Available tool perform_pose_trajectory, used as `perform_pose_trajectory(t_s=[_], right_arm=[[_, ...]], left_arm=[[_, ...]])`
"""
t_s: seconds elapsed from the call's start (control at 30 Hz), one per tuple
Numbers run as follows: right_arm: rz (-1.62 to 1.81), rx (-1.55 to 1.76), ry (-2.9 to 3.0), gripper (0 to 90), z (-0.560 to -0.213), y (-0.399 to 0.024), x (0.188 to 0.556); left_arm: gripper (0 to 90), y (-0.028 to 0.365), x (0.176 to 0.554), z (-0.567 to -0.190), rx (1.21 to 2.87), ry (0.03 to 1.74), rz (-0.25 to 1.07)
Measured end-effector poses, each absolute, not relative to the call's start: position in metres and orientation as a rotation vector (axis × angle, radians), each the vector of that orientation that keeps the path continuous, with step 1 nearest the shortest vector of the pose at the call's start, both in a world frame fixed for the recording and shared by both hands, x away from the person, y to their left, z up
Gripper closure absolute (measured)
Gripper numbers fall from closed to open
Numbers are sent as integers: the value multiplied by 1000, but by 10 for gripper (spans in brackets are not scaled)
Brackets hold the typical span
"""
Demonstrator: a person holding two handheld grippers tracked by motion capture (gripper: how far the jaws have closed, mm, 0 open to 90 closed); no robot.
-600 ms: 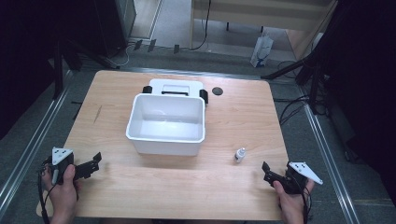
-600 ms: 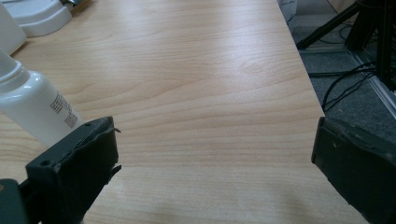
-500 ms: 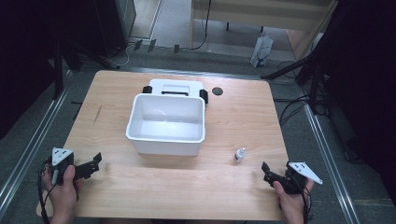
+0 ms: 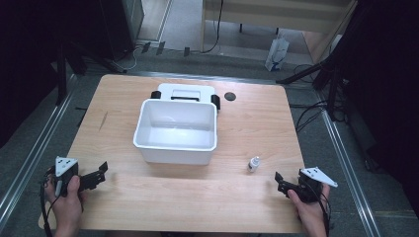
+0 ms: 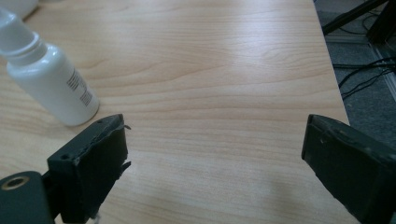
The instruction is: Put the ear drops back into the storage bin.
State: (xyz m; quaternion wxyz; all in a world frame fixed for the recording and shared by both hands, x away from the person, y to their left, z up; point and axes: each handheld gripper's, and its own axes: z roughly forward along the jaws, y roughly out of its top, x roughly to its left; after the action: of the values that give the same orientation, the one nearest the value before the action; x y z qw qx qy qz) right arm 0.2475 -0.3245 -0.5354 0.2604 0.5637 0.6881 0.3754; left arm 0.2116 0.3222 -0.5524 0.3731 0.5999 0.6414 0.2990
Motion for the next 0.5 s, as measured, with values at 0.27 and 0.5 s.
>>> perform_pose_trajectory(t_s=[0.27,0.5], right_arm=[[846,1374,2032,67,-505,-308,258],[640,1288,2164,133,-482,-291,272]], left_arm=[[4,321,212,-552,1555,1641,756],[4,322,213,-552,1555,1642,751]])
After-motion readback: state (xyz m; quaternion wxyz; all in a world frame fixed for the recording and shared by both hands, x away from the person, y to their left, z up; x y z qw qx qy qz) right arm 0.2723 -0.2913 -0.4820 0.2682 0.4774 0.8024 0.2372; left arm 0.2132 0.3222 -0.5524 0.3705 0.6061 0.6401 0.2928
